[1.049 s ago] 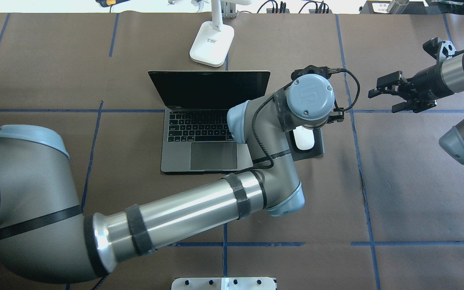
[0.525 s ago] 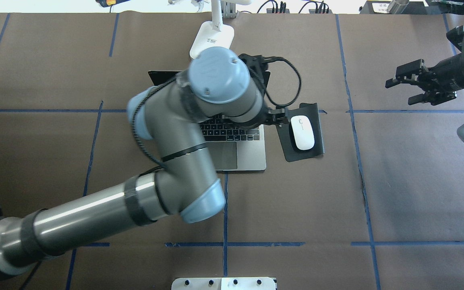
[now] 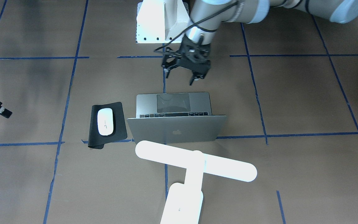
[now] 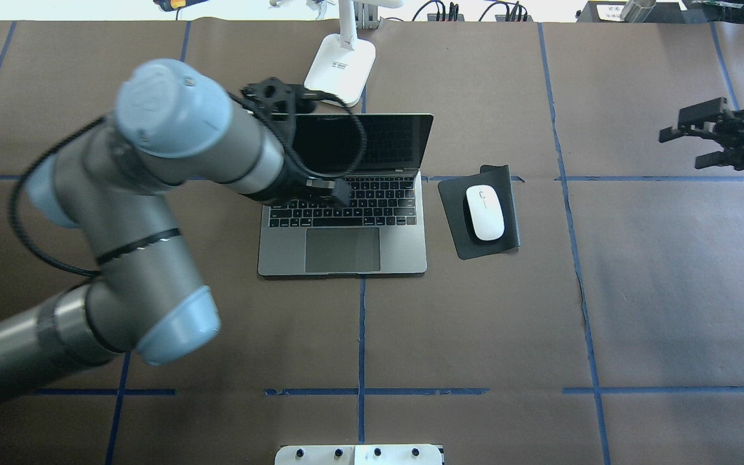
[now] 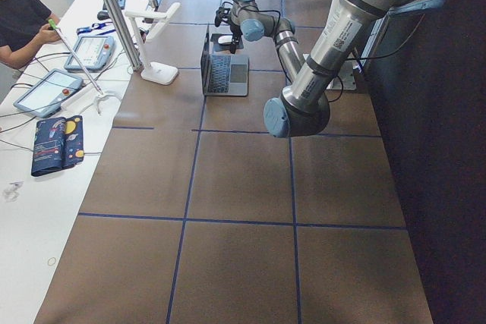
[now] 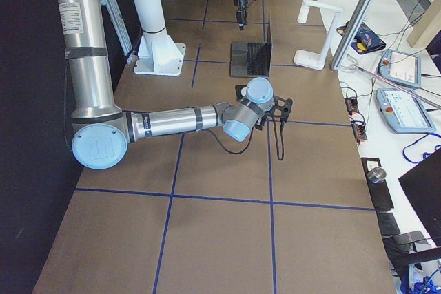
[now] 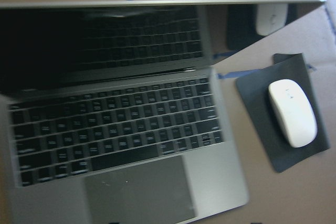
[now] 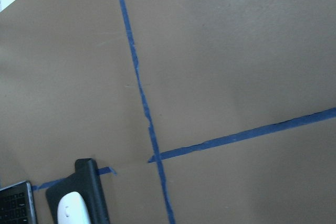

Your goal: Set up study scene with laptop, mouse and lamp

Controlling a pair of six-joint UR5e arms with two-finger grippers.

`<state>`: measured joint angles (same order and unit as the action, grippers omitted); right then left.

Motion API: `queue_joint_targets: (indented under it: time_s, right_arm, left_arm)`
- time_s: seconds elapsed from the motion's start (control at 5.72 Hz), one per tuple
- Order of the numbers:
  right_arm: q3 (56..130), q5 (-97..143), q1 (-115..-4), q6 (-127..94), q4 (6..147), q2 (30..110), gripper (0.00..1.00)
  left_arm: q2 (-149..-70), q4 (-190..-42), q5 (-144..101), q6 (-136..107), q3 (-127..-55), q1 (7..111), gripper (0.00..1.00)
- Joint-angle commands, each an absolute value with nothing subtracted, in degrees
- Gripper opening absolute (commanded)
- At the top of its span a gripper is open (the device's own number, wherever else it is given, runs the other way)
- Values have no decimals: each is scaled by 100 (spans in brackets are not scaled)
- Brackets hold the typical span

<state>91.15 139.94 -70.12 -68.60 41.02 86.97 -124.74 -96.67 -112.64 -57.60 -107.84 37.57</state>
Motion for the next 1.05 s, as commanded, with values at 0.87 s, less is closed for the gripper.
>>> queue_joint_targets:
  time_s: [0.87]
  right_arm:
    - [9123, 13965, -8780, 307, 7382, 9721, 100]
  left_arm:
    - [-9519, -8706, -12982, 1024, -10472, 7773, 96]
